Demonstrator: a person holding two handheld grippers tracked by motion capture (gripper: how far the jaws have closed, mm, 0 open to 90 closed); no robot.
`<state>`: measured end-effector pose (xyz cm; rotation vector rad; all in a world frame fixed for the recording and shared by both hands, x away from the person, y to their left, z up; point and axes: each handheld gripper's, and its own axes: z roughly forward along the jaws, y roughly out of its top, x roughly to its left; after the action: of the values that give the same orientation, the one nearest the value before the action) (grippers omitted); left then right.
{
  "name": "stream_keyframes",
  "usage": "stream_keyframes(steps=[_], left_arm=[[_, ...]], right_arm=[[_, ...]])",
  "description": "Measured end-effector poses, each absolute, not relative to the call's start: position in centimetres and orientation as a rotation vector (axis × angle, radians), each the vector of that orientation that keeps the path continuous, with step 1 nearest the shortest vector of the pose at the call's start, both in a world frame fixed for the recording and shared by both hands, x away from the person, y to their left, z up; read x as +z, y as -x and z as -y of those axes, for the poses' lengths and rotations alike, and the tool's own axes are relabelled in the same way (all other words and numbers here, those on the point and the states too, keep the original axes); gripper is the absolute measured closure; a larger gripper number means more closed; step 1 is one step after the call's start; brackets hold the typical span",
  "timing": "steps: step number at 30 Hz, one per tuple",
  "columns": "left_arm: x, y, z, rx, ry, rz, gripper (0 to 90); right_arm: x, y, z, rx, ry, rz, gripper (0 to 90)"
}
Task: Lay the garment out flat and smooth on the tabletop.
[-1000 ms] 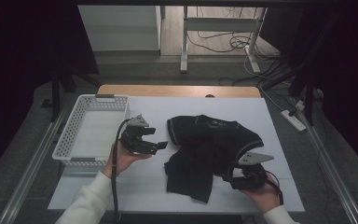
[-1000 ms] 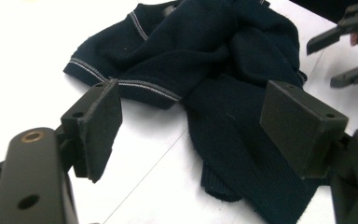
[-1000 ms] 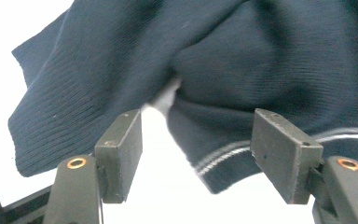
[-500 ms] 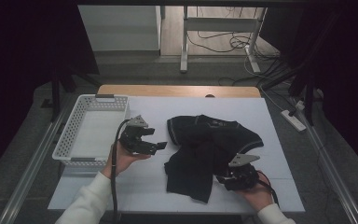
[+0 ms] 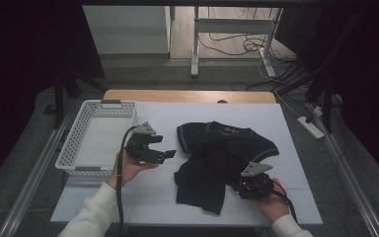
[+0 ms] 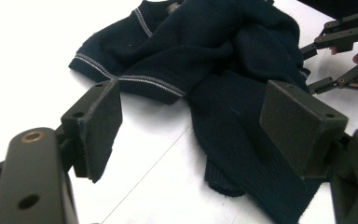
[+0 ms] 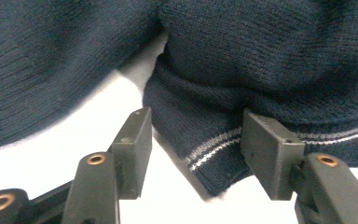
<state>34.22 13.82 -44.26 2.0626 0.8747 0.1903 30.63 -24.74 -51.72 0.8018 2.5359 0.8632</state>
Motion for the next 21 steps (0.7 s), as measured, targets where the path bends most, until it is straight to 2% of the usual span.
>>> stream_keyframes(steps=[5,9,21], left_arm=[[-44.2,-34.2,-14.0,0.193,-2.058,-0.878,21.7],[-44.3,-34.2,-14.0,0.192,-2.060,-0.877,21.7],[-44.1,-34.0,-14.3,0.194,-2.055,-0.874,21.7]], right_arm=[[-51.4,-30.9,24.6,0.795,-0.791,-2.521,65.5],[-51.3,-31.1,24.5,0.746,-0.778,-2.511,75.3],[-50.5,-32.2,27.3,0.746,-0.880,-2.520,79.0]])
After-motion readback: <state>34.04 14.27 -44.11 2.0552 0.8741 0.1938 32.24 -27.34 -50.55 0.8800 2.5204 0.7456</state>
